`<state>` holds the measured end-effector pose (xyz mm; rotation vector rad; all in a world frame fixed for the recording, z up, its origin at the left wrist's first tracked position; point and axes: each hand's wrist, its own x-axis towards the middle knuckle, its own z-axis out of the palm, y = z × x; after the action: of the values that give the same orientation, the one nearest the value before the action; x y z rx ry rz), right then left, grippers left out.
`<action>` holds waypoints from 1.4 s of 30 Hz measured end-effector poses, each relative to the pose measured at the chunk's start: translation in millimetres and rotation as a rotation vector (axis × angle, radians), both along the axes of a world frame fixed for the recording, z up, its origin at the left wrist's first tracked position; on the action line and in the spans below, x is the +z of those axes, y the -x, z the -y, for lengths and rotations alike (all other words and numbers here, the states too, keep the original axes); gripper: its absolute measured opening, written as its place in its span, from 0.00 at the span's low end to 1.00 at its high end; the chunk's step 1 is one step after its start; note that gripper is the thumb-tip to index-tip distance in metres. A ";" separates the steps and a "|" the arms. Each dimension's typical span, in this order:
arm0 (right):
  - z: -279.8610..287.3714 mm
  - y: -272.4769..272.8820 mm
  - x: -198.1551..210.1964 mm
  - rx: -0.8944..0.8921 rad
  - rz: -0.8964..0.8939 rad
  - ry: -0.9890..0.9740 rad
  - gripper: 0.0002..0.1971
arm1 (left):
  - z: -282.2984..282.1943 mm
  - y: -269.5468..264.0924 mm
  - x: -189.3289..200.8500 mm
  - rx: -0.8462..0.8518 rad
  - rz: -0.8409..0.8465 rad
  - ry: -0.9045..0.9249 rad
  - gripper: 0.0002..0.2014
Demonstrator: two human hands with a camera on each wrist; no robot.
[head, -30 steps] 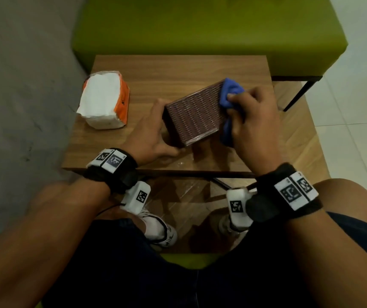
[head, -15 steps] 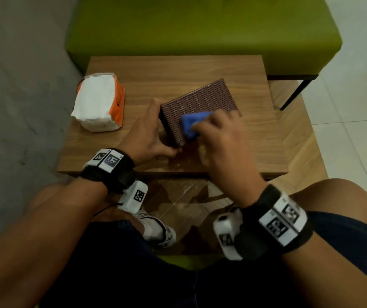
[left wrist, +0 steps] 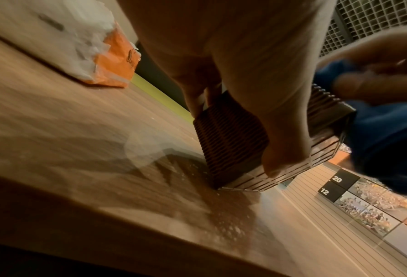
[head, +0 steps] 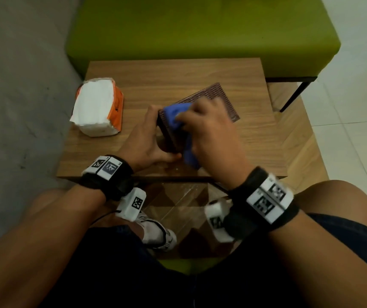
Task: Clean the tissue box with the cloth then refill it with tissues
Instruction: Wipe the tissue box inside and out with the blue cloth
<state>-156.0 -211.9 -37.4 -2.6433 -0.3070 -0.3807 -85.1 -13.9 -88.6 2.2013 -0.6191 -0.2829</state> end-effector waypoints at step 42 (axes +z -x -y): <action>51.6 -11.0 19.6 -0.308 0.053 -0.583 0.11 | 61.5 -17.4 86.2 -0.124 0.253 -0.439 0.51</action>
<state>-145.0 -263.4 -17.8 -2.1015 0.1803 -0.5440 -67.7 -75.3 -2.4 2.6501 -0.9032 -0.2211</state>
